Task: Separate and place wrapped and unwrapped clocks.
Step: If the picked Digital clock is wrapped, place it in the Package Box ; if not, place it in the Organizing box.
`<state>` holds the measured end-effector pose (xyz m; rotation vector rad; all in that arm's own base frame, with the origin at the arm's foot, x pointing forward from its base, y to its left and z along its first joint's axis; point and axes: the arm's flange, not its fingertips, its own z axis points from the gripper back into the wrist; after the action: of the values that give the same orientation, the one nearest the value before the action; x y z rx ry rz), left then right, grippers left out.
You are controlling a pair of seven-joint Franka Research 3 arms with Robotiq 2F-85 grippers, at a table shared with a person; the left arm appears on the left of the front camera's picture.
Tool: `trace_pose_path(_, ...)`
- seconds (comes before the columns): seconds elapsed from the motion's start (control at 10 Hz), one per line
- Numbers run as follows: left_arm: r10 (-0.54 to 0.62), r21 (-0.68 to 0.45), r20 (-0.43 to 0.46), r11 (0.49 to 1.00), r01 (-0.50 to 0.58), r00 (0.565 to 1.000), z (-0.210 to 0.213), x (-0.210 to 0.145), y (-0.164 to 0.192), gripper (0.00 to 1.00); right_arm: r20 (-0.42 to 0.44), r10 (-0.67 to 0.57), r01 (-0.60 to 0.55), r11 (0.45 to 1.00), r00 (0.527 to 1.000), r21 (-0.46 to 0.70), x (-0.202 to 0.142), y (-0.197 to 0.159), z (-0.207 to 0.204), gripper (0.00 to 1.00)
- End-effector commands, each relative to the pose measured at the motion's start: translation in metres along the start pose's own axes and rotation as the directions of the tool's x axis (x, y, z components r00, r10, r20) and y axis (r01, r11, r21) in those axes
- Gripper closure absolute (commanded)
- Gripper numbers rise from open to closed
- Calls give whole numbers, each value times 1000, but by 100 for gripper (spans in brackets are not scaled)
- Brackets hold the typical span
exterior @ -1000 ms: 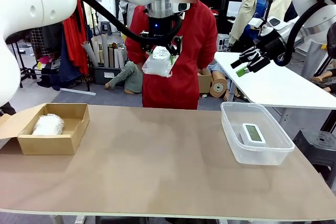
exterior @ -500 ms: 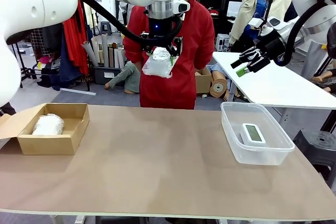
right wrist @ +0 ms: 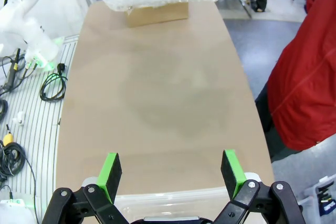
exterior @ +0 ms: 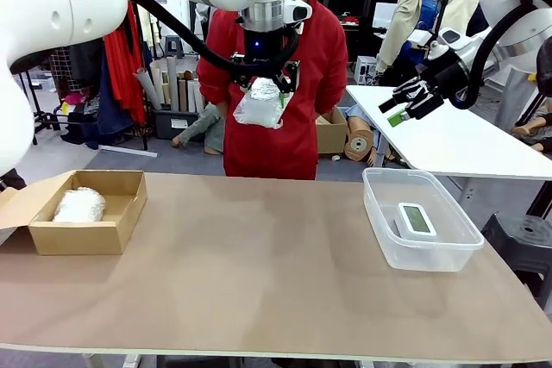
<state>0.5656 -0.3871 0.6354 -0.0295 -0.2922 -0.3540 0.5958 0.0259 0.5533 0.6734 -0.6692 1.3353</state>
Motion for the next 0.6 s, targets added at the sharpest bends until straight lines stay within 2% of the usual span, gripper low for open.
trace_pose_path(0.0, 10, 2, 2, 1000, -10, 1000, 4, -4, 1, 100, -12, 7, -7, 1000, 1000, -7, 2, 1, 0, 0)
trace_pose_path(0.1, 0, 0, 0, 1000, 0, 1000, 0, 0, 0, 100, -12, 7, -7, 1000, 1000, -7, 2, 1, 0, 0)
trace_pose_path(0.2, -58, 9, -17, 998, 58, 998, 5, -3, 4, 100, -12, 7, -7, 1000, 1000, -7, 2, 1, 0, 0)
trace_pose_path(0.5, -70, 10, -30, 997, 70, 997, 22, -37, 13, 100, -12, 7, -7, 1000, 1000, -7, 2, 1, 0, 0)
